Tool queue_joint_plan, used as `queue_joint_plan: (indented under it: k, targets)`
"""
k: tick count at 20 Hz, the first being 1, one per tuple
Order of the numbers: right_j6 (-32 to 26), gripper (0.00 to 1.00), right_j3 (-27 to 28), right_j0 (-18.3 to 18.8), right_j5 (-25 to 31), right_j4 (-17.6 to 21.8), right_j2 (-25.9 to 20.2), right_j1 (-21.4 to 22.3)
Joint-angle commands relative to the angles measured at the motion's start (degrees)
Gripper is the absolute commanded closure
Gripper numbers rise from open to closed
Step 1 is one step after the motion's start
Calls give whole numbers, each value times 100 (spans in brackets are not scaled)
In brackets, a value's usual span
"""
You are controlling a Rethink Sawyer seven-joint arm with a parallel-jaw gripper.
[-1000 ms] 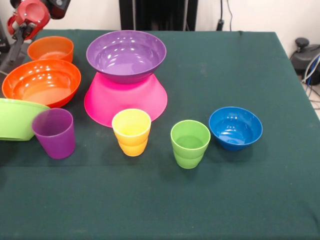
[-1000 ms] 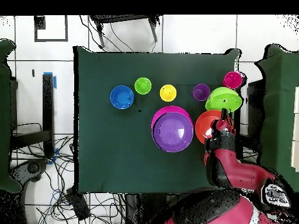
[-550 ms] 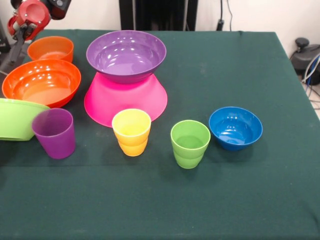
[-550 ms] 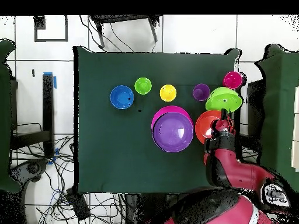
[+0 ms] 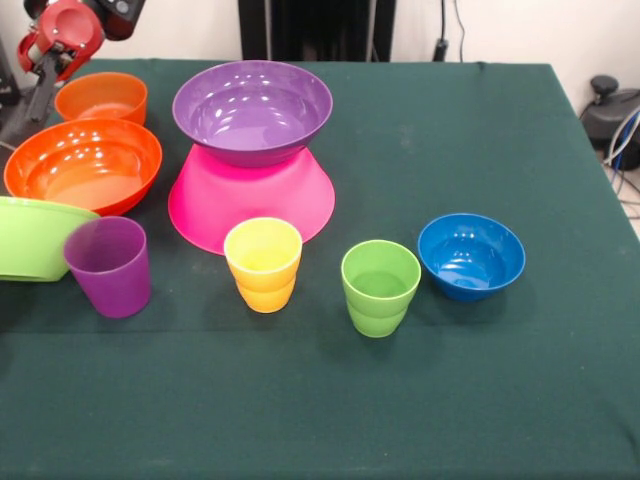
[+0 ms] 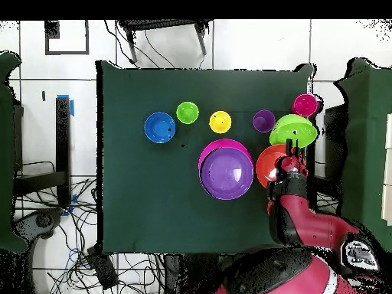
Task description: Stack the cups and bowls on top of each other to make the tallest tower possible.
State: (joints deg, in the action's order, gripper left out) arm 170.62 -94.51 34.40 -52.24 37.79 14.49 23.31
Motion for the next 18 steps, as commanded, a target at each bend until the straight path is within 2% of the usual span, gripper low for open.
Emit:
queue_joint_plan:
  k: [1, 9, 18]
  targets:
    - [325, 0, 348, -192, 461, 342, -687, -237]
    - [542, 0, 672, -45, 493, 525, -938, -543]
    - [461, 0, 810, -17, 395, 424, -983, -790]
